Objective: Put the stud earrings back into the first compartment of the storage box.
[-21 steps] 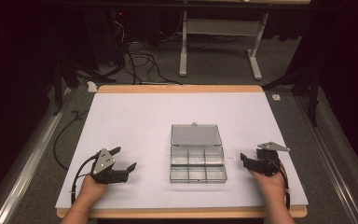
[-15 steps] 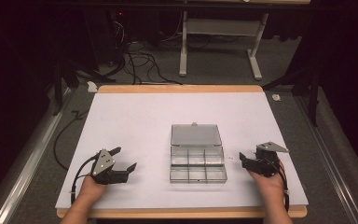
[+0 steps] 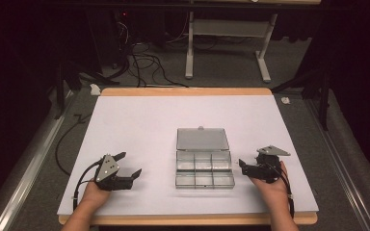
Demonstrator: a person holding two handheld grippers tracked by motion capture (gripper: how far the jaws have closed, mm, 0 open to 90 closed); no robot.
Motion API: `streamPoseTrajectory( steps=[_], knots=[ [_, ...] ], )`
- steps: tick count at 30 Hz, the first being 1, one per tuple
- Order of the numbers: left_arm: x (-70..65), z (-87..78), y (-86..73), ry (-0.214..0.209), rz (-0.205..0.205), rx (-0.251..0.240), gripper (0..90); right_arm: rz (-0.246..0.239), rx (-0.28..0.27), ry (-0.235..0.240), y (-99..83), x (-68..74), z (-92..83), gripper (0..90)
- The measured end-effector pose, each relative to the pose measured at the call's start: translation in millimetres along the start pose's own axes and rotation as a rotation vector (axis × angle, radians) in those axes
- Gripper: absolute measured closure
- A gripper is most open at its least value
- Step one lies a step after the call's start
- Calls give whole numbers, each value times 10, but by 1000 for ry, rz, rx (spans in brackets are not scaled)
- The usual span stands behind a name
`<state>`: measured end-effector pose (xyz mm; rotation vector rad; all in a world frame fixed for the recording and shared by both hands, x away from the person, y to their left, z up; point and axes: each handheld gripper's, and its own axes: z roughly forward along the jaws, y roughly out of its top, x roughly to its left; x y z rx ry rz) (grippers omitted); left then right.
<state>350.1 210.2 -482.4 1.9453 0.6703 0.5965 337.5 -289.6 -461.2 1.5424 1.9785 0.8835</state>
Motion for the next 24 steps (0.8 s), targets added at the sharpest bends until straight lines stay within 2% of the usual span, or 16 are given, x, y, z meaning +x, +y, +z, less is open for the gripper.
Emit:
streamPoseTrajectory(
  steps=[2,7,10,20,24],
  knots=[
    [-1,0,0,1,1,0,150,-4,-1,5,6,4,0,142],
    [-4,2,1,3,3,3,150,3,42,6,41,24,3,143],
    [-7,1,1,5,5,2,150,-15,86,12,38,34,8,142],
    [1,-4,-2,2,-3,-2,150,-4,106,7,16,-2,-31,144],
    [21,-17,-8,3,-25,-15,150,-12,118,41,71,-48,-52,150]
  ],
)
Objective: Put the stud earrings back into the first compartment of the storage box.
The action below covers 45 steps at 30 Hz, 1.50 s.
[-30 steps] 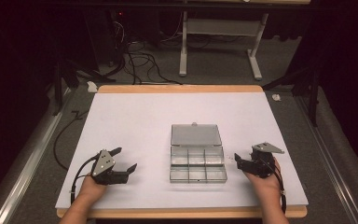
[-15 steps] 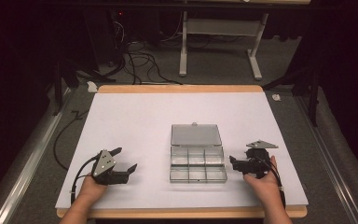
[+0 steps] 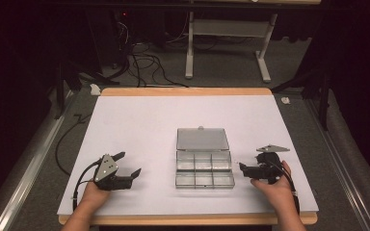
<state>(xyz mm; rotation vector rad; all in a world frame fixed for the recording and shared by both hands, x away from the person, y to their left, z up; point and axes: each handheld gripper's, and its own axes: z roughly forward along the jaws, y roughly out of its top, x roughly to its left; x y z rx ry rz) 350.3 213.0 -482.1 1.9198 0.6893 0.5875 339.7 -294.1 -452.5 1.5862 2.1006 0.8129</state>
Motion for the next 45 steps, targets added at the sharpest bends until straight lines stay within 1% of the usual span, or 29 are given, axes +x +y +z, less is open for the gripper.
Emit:
streamPoseTrajectory(
  steps=[2,4,5,7,8,10,12,13,15,18,20,22,24,29,33,34,35,37,39,40,43,45],
  knots=[
    [-6,-6,-3,-12,9,-7,150,6,2,13,30,-39,-23,185],
    [-10,-11,-5,-14,16,-13,150,3,5,13,35,-46,-22,189],
    [-11,-13,-6,-18,20,-14,150,6,35,27,50,-48,-1,207],
    [-7,-8,-4,-21,16,-9,150,19,73,44,60,-45,26,232],
    [-5,-6,-3,-23,16,-7,150,11,92,42,65,-39,37,241],
    [-4,-1,-1,-29,14,-3,150,6,111,49,72,-30,38,293],
    [-4,2,1,-28,14,0,150,3,117,49,80,-33,41,307],
    [-9,5,2,-26,18,3,150,-1,148,65,103,-54,44,335],
    [-12,4,2,-24,22,4,150,-5,173,66,128,-70,38,370],
    [-20,6,3,-17,30,6,150,-22,191,62,163,-83,14,385],
    [-23,6,3,-17,30,6,150,-17,196,68,175,-82,2,402],
    [-23,7,3,-17,30,7,150,-10,213,81,184,-75,3,475],
    [-26,8,3,-14,32,7,150,-19,231,90,200,-70,12,499],
    [-27,3,1,-11,33,3,150,-18,248,99,251,-74,-5,528],
    [-25,5,1,-12,30,5,150,-22,254,107,288,-70,-29,524],
    [-23,10,4,-12,28,10,150,-27,267,97,301,-61,-35,518],
    [-22,18,7,-11,27,18,150,-46,283,88,322,-44,-39,528],
    [-23,20,8,-10,29,20,150,-43,288,91,328,-36,-37,542],
    [-29,16,8,-11,35,19,150,-62,323,102,346,-9,-33,557],
    [-30,16,8,-10,35,18,150,-63,333,94,351,5,-33,558],
    [-28,17,7,-12,34,17,150,-78,350,78,384,29,-57,572],
    [-27,18,7,-12,32,17,150,-79,353,85,395,34,-66,576]
  ],
)
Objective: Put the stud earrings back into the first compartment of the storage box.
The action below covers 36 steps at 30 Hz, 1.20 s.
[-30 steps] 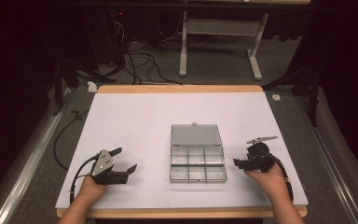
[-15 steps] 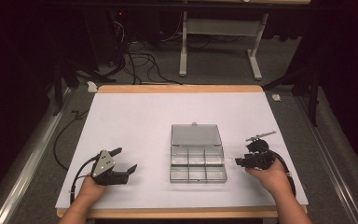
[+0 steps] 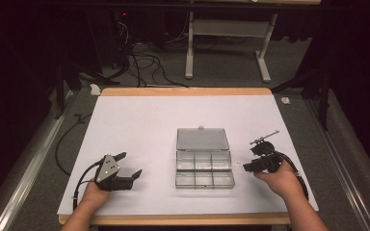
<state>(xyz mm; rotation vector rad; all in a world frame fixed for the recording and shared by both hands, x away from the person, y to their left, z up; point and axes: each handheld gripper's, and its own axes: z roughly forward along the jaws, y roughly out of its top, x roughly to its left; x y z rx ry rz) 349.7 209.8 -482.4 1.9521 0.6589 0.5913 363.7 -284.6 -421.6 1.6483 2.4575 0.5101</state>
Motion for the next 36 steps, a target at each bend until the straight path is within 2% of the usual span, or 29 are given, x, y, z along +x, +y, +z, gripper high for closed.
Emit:
streamPoseTrajectory(
  steps=[3,9,10,16,21,27,30,33,36],
  knots=[
    [0,-1,0,1,1,0,150,-20,41,18,43,35,-34,595],
    [-9,22,9,5,7,21,150,-37,53,32,112,80,-35,613],
    [-19,14,3,-9,-8,24,151,-45,63,28,140,93,-31,616],
    [-2,6,4,2,2,8,151,-58,85,29,221,135,-29,648],
    [4,5,3,0,0,7,151,-48,108,28,282,130,11,678],
    [-3,-5,-1,12,0,-1,150,-29,119,47,363,91,36,763],
    [-6,-10,-4,9,1,-9,151,-39,149,37,407,83,107,783],
    [-4,-11,-4,11,-2,-8,151,-15,177,30,472,43,204,793],
    [5,-9,-3,3,-4,-7,150,-17,192,21,517,23,284,780]
  ],
)
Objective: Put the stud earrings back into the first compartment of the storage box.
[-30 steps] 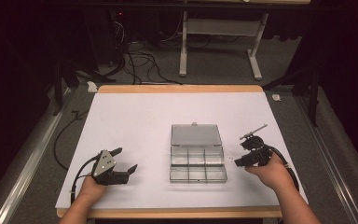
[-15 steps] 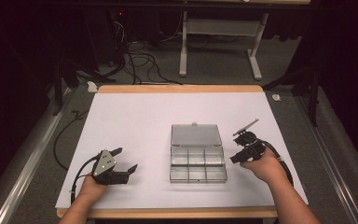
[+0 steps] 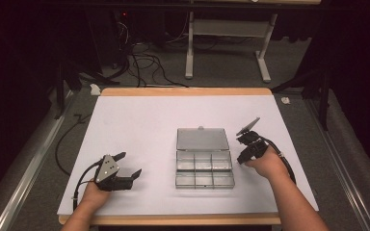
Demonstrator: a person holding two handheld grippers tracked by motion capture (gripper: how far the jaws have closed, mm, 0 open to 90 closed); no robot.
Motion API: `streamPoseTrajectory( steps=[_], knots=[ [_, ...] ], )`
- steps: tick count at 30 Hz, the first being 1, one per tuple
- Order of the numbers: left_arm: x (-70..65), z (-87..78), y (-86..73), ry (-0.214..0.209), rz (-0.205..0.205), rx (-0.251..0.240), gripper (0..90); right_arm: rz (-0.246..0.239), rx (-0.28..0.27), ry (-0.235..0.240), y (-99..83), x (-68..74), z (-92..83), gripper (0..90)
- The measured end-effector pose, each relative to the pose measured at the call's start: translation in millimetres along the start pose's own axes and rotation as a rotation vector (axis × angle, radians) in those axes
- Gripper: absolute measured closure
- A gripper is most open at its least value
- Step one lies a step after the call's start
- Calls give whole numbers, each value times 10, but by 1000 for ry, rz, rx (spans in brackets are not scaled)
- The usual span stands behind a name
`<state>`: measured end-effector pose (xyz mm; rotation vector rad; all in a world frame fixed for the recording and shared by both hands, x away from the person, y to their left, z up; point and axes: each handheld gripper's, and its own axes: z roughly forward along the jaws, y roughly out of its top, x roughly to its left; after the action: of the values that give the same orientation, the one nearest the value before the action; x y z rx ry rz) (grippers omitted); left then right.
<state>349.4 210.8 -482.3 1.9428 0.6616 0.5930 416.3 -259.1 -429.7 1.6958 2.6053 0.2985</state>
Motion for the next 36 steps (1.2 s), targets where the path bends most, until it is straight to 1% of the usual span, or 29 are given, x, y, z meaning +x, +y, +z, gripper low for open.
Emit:
streamPoseTrajectory(
  steps=[1,2,3,7,8,10,12,13,14,16,17,18,20,22,23,26,30,31,33,36],
  knots=[
    [3,2,0,-3,-4,1,150,6,-5,4,14,-3,15,781],
    [6,2,0,-4,-7,1,150,8,-4,15,25,-9,26,785],
    [9,0,-1,-4,-11,0,150,9,3,16,34,-4,37,785],
    [3,-10,-5,-3,-5,-11,150,3,6,23,45,10,71,773],
    [4,-13,-6,-8,-2,-13,150,-6,20,6,37,36,102,766],
    [8,-12,-5,-7,-8,-12,150,4,14,-2,27,52,101,768],
    [4,-13,-5,-6,-2,-12,150,-10,0,-11,10,54,103,792],
    [1,-12,-5,-6,-1,-12,150,-10,-3,-13,2,54,101,800],
    [1,-12,-5,-6,-1,-12,150,-11,-2,-12,-1,53,99,827],
    [5,-10,-5,-7,-4,-11,150,-16,4,-13,-5,48,98,837],
    [6,-10,-4,-4,-7,-10,150,-19,12,-5,-19,38,89,860],
    [3,-8,-4,-4,-5,-10,150,-32,13,-3,-29,37,89,863],
    [1,-5,-3,-3,-1,-6,150,-38,14,0,-57,39,83,865],
    [3,-2,-2,-5,-5,-4,150,-44,10,8,-83,17,77,865],
    [5,-4,-2,-4,-5,-4,150,-35,12,11,-97,8,67,865],
    [-1,-5,-2,-2,1,-6,150,-31,3,13,-128,-19,32,865],
    [7,-5,-2,-5,-6,-5,150,-28,4,10,-162,-26,-21,864],
    [5,-5,-2,-5,-4,-6,150,-33,2,10,-169,-28,-32,864],
    [4,-5,-3,-5,-2,-6,150,-37,3,15,-174,-30,-46,863],
    [5,-5,-3,-6,-2,-6,150,-30,5,26,-177,-25,-98,863]
  ],
)
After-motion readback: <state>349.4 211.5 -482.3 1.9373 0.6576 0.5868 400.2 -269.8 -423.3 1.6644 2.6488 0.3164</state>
